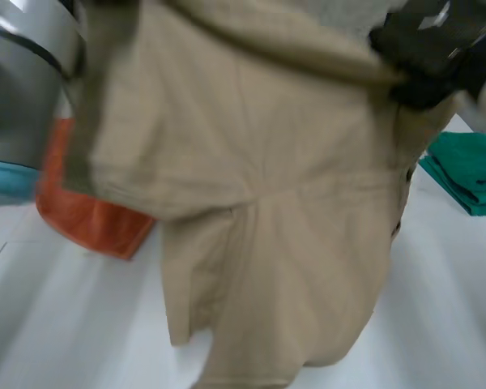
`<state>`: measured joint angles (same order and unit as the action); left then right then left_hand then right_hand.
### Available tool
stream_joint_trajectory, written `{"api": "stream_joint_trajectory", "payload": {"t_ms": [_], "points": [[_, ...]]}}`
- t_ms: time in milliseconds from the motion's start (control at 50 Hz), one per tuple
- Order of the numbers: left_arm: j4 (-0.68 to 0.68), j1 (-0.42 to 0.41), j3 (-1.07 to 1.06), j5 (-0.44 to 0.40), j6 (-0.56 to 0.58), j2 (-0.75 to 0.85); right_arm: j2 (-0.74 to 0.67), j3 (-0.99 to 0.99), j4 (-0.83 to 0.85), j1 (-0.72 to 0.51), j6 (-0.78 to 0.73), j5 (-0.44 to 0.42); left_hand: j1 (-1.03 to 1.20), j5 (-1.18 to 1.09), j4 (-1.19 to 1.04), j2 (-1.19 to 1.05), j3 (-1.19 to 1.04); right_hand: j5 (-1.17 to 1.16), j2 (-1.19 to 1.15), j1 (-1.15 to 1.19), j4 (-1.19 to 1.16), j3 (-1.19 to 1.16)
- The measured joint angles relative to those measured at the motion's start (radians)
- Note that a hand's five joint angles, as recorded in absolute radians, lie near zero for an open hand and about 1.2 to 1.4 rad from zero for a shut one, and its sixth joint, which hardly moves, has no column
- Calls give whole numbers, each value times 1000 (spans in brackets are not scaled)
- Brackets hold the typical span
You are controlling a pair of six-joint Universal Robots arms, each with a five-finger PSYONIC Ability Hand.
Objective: Fold the laundry.
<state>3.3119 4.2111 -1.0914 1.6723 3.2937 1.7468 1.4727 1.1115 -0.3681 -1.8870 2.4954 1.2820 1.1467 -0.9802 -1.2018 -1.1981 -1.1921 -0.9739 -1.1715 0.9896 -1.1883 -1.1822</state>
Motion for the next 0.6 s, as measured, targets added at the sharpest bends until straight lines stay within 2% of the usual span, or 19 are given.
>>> {"api": "stream_joint_trajectory", "payload": {"t_ms": [40, 160, 200, 260, 280, 300, 320, 340, 360, 380, 400, 440, 460, 600], "points": [[7, 1, 17, 0, 11, 144, -115, -1, 11, -3, -1, 3, 0, 0, 0, 0, 0, 0, 0, 0, 0, 0], [50, 7, 125, 6, 99, 418, -313, -49, 103, -11, 5, 22, 0, 0, 0, -1, 0, 0, 0, 0, 0, 0], [53, 7, 132, 6, 106, 429, -321, -52, 109, -12, 6, 24, 0, 0, 0, -1, 0, 0, 0, 0, 0, 0], [105, 13, 248, 7, 194, 576, -428, -73, 301, -22, 16, 55, 0, 0, 0, -1, 0, 14, 25, -20, 19, 19], [118, 14, 271, 7, 208, 599, -450, -73, 354, -27, 18, 62, -41, 37, 74, 77, 69, 120, 139, -116, 145, 143], [123, 15, 280, 7, 212, 607, -459, -73, 374, -29, 20, 65, -56, 49, 96, 93, 89, 150, 184, -144, 183, 180], [142, 17, 307, 7, 225, 631, -489, -74, 442, -36, 24, 74, -231, 199, 253, 271, 264, 222, 252, -219, 263, 260], [159, 19, 327, 7, 233, 648, -513, -74, 489, -42, 27, 83, -327, 283, 338, 333, 326, 489, 531, -488, 538, 534], [170, 19, 339, 8, 236, 657, -530, -75, 521, -47, 30, 89, -619, 536, 593, 608, 575, 610, 676, -601, 658, 656], [182, 20, 348, 9, 239, 664, -544, -76, 544, -51, 32, 95, -715, 620, 676, 690, 656, 610, 676, -601, 658, 656], [191, 19, 354, 10, 240, 668, -557, -76, 566, -55, 35, 102, -715, 620, 676, 690, 656, 861, 910, -768, 914, 917], [205, 17, 352, 13, 240, 667, -568, -75, 587, -62, 39, 115, -715, 620, 676, 690, 656, 901, 946, -784, 949, 959], [207, 16, 349, 14, 239, 665, -569, -74, 590, -64, 40, 119, -955, 934, 996, 989, 979, 901, 946, -784, 949, 959], [212, 0, 215, 20, 232, 575, -489, -16, 576, -65, 43, 165, -955, 934, 998, 993, 980, 905, 948, -784, 949, 965]]}}
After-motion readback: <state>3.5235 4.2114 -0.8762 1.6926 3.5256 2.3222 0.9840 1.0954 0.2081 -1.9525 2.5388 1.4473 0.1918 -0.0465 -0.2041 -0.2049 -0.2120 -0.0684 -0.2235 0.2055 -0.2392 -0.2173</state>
